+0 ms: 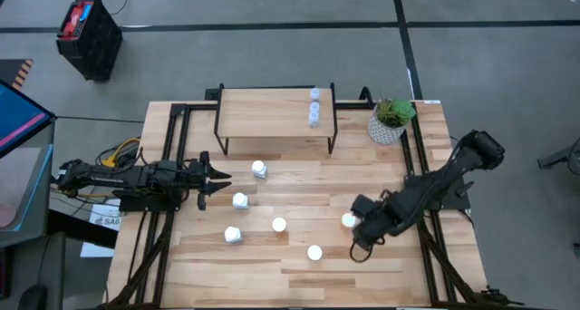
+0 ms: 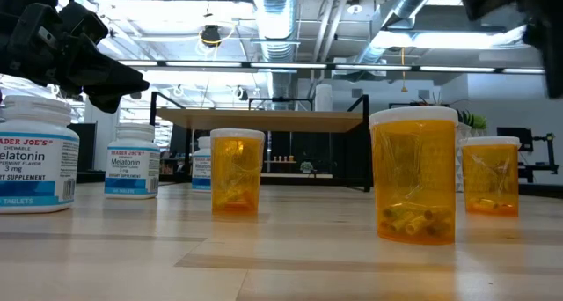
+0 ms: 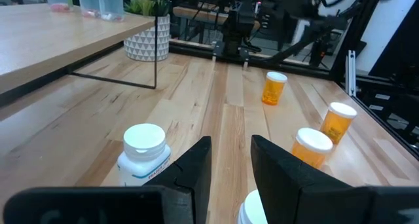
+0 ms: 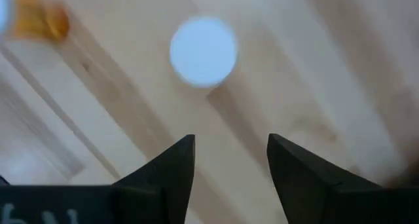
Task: Pick and place medicine bottles onto shelf by color
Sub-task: Adjust the right orange pill bottle
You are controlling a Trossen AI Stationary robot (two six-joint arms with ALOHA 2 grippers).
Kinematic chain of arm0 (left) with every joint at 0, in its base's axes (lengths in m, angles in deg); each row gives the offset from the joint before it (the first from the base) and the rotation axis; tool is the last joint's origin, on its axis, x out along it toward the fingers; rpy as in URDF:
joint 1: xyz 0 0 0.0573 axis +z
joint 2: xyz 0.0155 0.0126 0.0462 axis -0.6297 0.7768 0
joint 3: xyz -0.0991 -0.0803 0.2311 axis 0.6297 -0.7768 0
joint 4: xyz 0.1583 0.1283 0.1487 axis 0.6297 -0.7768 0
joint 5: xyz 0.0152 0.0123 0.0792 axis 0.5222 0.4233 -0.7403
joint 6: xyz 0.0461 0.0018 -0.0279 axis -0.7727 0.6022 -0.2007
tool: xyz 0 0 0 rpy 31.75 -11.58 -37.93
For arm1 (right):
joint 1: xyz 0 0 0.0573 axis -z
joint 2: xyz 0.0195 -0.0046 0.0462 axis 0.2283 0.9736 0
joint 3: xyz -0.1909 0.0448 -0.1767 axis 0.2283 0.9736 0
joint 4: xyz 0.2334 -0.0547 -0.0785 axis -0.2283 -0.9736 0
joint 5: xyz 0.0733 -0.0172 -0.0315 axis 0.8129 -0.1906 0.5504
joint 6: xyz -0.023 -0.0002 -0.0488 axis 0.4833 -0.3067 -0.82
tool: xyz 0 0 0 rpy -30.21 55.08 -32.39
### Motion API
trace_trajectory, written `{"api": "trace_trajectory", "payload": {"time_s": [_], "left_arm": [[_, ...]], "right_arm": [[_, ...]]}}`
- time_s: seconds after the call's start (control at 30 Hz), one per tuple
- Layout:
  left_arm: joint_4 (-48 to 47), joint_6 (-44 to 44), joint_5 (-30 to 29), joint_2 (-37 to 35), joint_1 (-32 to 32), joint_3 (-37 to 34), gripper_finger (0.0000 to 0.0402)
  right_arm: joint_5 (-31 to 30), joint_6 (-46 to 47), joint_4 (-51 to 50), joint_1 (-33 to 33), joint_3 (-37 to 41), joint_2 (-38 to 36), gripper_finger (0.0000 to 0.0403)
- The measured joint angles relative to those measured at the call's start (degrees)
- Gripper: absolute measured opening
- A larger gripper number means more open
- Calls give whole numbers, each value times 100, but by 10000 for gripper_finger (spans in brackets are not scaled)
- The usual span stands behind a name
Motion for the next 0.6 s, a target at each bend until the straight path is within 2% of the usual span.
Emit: {"api": "trace_trajectory", "payload": {"time_s": [0.3,0.6], "left_arm": [[0,-2,1,0,0,0,96],[0,-53,1,0,0,0,96]], "right_arm": [[13,1192,570,-10,2,1093,181],[-6,714,905,402,2,1711,156]]}}
